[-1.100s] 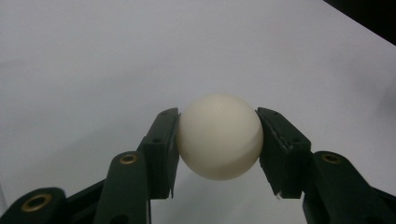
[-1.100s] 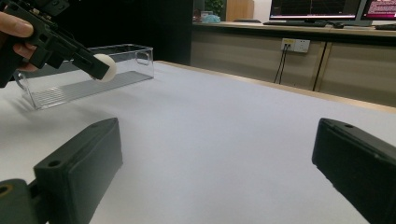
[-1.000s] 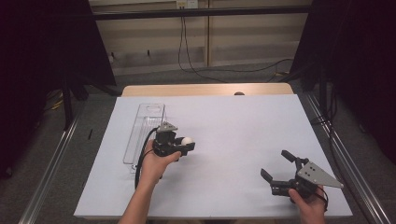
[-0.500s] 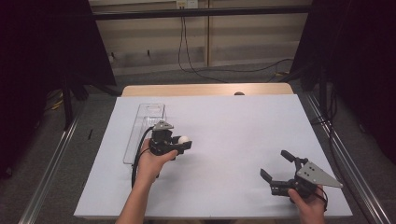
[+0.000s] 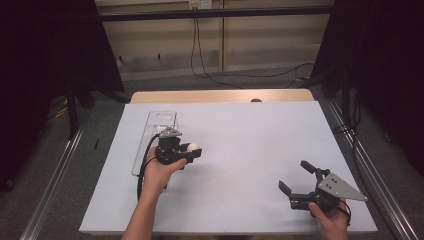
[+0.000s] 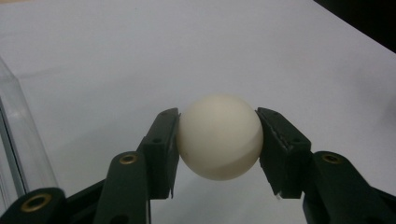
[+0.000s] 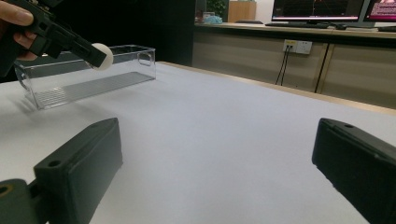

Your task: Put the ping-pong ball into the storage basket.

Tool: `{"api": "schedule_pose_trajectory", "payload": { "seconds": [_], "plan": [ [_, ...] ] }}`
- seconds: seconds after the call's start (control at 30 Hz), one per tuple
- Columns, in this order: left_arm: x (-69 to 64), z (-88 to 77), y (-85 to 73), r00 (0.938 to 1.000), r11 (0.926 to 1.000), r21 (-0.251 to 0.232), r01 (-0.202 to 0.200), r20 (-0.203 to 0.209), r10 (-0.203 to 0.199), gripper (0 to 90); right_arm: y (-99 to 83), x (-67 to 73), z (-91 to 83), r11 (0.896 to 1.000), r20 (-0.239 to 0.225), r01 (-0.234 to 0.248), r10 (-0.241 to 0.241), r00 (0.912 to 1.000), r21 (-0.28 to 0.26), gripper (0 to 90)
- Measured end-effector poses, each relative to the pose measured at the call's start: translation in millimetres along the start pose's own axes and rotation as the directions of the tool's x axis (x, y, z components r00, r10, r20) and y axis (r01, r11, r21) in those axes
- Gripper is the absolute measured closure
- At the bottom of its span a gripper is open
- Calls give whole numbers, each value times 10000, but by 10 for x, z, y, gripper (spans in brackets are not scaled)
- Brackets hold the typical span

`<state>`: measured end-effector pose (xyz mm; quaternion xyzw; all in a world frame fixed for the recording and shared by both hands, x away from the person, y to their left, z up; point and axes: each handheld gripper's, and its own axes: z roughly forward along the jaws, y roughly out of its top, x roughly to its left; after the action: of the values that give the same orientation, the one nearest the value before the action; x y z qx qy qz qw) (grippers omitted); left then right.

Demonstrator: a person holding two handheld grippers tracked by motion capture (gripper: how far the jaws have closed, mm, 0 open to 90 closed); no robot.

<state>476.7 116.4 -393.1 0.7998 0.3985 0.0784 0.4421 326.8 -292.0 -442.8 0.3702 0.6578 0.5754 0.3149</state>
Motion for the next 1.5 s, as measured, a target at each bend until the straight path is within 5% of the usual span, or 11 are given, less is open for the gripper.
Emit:
{"api": "schedule_pose_trajectory", "payload": {
  "seconds": [1.5],
  "plan": [
    [131, -162, 31, 9994, 9994, -73, 336, -36, -336, 511, 8, -4, -1, 9999, 3, 101, -101, 9999, -41, 11]
  ]
}}
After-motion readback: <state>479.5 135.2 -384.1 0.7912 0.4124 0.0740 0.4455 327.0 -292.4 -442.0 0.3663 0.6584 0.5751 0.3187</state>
